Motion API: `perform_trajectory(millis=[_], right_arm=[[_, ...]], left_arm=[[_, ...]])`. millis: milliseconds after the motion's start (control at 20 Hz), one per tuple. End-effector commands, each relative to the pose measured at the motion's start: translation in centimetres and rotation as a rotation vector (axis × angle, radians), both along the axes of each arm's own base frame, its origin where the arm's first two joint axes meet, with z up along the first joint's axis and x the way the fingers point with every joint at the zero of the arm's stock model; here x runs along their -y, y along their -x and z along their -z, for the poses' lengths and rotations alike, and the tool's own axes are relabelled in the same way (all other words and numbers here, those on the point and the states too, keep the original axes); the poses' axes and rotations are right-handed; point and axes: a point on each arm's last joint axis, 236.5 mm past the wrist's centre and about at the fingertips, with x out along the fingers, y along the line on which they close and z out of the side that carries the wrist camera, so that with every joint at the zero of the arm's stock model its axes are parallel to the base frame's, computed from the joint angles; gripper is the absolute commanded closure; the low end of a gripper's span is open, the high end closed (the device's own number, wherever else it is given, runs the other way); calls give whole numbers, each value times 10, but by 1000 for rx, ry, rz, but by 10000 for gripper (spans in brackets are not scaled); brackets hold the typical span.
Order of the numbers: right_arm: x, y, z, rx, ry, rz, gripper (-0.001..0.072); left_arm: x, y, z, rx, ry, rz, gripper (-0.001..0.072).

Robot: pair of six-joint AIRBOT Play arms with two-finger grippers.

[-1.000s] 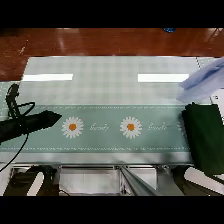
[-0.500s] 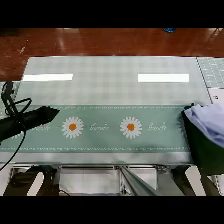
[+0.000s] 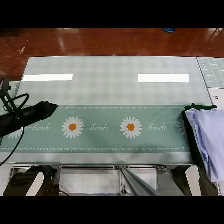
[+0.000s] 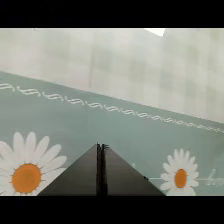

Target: Fold the shirts.

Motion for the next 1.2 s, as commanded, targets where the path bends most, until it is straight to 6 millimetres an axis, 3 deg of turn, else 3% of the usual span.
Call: perform_trajectory(millis=[0,50,100,150,200,250,300,350,450,550,650,700,850,1150], right_arm=[[-13,-136,-31,516,-135,-76,534],[-33,-203,-71,801,-216,-196,689],[-55,-256,-117,1052,-278,-274,690],[-81,-297,-163,1247,-318,-373,690],[-108,-324,-189,1329,-315,-491,690],[-142,-345,-199,1337,-298,-631,690],[-174,-359,-192,1284,-272,-763,690],[-207,-368,-169,1177,-248,-906,690],[-256,-371,-100,907,-189,-1136,689],[-265,-365,-32,610,-78,-1252,690],[-254,-361,9,426,-23,-1262,691],[-249,-361,21,385,-30,-1247,690],[-238,-360,40,346,-57,-1183,690],[-236,-363,40,348,-44,-1187,690]], left_arm=[[17,-17,-34,65,67,55,690],[22,-31,-58,117,79,86,691],[27,-44,-82,157,97,108,691],[34,-59,-108,192,92,152,692],[44,-72,-129,215,63,218,693],[54,-83,-143,219,20,281,693],[64,-96,-152,219,-43,330,693],[71,-109,-152,207,-118,351,693],[74,-133,-122,133,-312,341,693],[62,-137,-57,-71,-443,292,692],[52,-132,-1,-236,-471,293,692],[47,-131,12,-273,-472,288,692],[41,-133,18,-286,-470,273,691],[42,-133,21,-291,-471,276,691]])
